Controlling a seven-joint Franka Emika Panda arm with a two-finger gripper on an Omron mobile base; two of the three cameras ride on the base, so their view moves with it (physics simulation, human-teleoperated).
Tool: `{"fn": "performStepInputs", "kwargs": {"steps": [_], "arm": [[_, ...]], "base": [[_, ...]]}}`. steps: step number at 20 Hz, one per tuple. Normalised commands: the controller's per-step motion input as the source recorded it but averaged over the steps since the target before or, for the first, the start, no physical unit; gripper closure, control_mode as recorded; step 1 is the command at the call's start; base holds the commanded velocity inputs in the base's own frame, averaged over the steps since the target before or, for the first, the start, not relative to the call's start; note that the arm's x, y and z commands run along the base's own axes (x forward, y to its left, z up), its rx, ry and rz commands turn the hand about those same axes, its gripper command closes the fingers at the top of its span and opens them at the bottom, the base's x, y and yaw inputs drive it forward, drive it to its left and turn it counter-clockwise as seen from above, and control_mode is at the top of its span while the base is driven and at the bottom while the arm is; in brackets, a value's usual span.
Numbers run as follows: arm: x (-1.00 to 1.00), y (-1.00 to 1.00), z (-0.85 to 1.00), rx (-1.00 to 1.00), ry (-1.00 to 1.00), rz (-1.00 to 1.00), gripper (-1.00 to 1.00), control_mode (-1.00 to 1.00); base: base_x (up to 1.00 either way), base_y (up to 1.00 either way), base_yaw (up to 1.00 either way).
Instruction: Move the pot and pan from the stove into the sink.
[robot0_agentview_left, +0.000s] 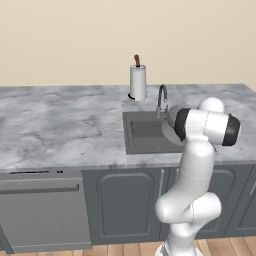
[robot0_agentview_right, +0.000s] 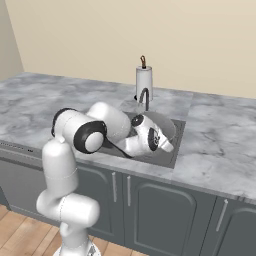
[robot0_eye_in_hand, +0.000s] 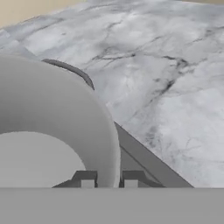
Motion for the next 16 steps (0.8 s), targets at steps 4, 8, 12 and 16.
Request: {"fn": "performStepInputs", "kwargs": {"steps": [4,8,12,16], "arm": [[0.45,0.72,0.00,-0.24,0.18,-0.02,1.00,-1.00],[0.48,0.89,-0.01,-0.28,0.17,-0.02,1.00,-1.00],[0.31,0.76,-0.03,-0.24,0.11,-0.03,1.00,-1.00],[0.14,0.15,0.00,-0.05,0.06,-0.03,-1.00,-1.00]], "base": [[0.00,0.00,0.00],[0.00,0.00,0.00],[0.00,0.00,0.00],[0.00,0.00,0.00]]}}
